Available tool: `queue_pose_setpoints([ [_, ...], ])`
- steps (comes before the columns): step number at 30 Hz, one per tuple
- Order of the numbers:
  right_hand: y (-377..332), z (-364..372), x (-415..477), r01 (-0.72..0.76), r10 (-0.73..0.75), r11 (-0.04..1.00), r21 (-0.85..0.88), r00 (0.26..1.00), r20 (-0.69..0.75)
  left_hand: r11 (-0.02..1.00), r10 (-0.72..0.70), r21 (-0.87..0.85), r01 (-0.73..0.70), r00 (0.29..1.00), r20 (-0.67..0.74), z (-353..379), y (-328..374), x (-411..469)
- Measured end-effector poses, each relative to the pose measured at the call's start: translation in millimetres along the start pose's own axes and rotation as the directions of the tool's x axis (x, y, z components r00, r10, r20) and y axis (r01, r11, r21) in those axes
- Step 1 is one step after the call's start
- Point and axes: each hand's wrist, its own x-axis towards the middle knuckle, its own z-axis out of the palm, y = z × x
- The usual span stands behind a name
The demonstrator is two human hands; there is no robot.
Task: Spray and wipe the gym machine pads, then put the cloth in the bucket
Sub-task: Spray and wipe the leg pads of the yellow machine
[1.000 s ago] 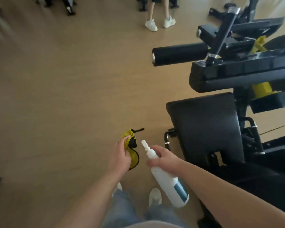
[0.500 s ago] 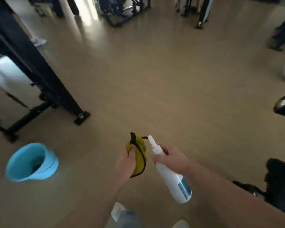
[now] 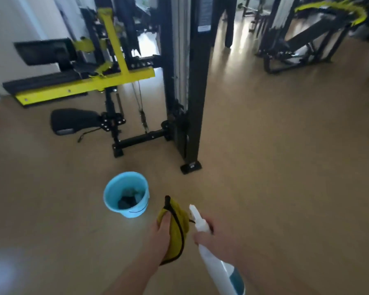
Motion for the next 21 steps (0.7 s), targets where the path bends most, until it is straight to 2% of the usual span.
queue_pose_setpoints([
  [7, -93.8, 83.7, 114.2, 0.142, -0.095, 0.979, -0.147, 0.953, 0.289, 0.992, -0.066, -0.116, 0.043, 0.976, -0.209, -110.0, 12.0, 67.7],
  [11, -155.2, 135.4, 186.6, 0.207, -0.138, 0.970, -0.131, 0.904, 0.406, 0.972, -0.154, -0.221, 0.083, 0.933, -0.326, -178.5, 26.8, 109.1],
  [15, -223.1, 187.9, 260.5, 0.281, -0.142, 0.937, -0.205, 0.847, 0.513, 0.924, -0.248, -0.374, 0.083, 0.873, -0.419, -248.0, 51.2, 148.3],
  [19, -285.1, 250.4, 318.6, 0.334, -0.096, 0.905, -0.265, 0.766, 0.636, 0.918, -0.319, -0.375, 0.132, 0.807, -0.497, -319.5, 66.1, 179.8],
  [21, -313.7, 281.4, 335.6, 0.354, -0.087, 0.898, -0.261, 0.725, 0.683, 0.929, -0.305, -0.347, 0.126, 0.794, -0.526, -352.7, 70.4, 190.5],
])
